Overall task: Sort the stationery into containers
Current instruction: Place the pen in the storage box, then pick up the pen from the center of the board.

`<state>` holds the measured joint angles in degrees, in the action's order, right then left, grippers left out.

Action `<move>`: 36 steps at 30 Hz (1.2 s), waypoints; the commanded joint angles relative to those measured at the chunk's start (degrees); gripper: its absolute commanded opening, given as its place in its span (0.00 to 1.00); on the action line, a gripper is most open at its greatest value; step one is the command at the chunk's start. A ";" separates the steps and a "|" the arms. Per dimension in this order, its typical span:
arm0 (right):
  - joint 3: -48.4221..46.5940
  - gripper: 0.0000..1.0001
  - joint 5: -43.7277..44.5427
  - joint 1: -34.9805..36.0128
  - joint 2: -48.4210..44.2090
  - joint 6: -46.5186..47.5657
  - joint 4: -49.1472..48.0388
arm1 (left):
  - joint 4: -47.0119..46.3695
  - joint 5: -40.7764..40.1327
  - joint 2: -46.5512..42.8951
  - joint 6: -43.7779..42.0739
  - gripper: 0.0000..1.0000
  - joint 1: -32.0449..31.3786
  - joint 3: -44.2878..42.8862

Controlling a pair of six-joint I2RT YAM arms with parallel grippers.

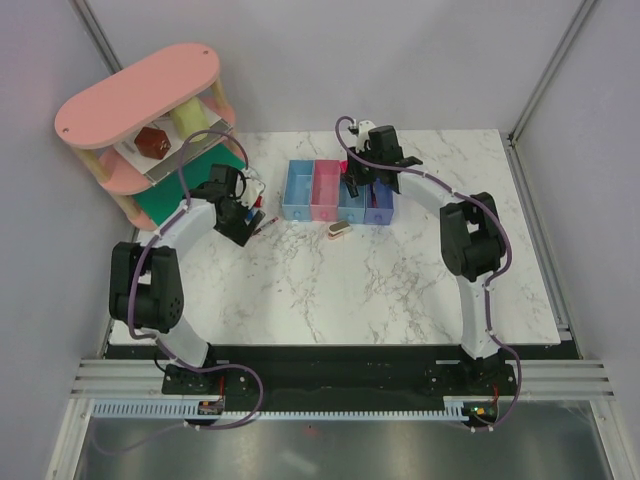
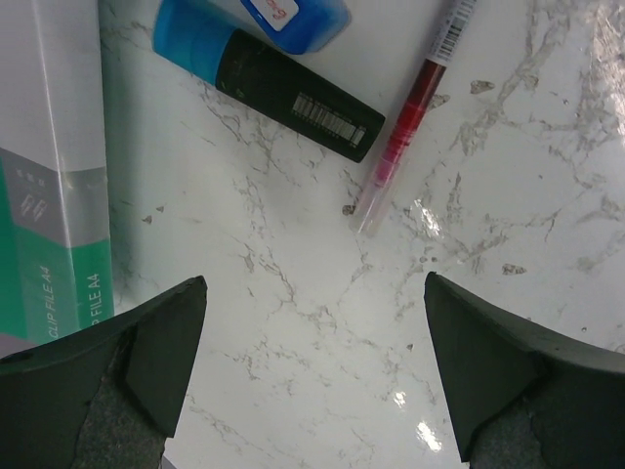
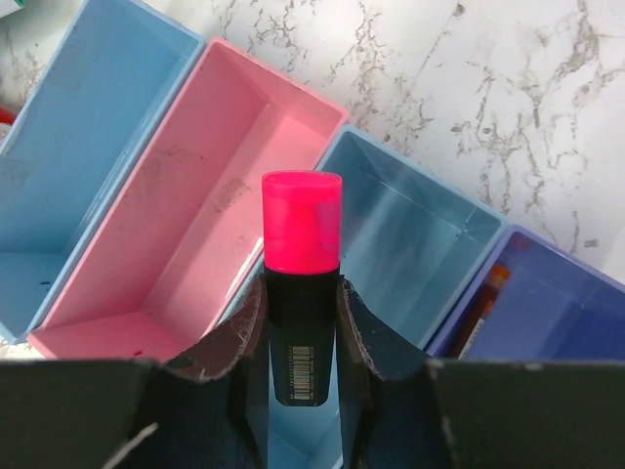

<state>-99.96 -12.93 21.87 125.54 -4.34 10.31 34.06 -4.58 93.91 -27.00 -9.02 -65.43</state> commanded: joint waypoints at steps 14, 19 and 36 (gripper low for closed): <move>-2.16 0.40 -0.08 -0.16 -4.77 2.05 0.24 | -3.92 -3.42 9.89 9.86 0.99 1.46 -9.63; -2.69 0.54 -0.96 -0.16 -5.12 2.40 0.77 | -4.53 -3.94 12.87 11.27 0.99 1.46 -11.21; -2.96 0.57 -2.19 0.10 -6.27 2.67 1.73 | -6.29 -5.26 17.53 14.43 0.98 1.55 -13.41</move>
<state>-100.29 -13.89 21.76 122.83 -2.09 12.03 30.22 -8.54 110.00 -15.31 -7.81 -76.97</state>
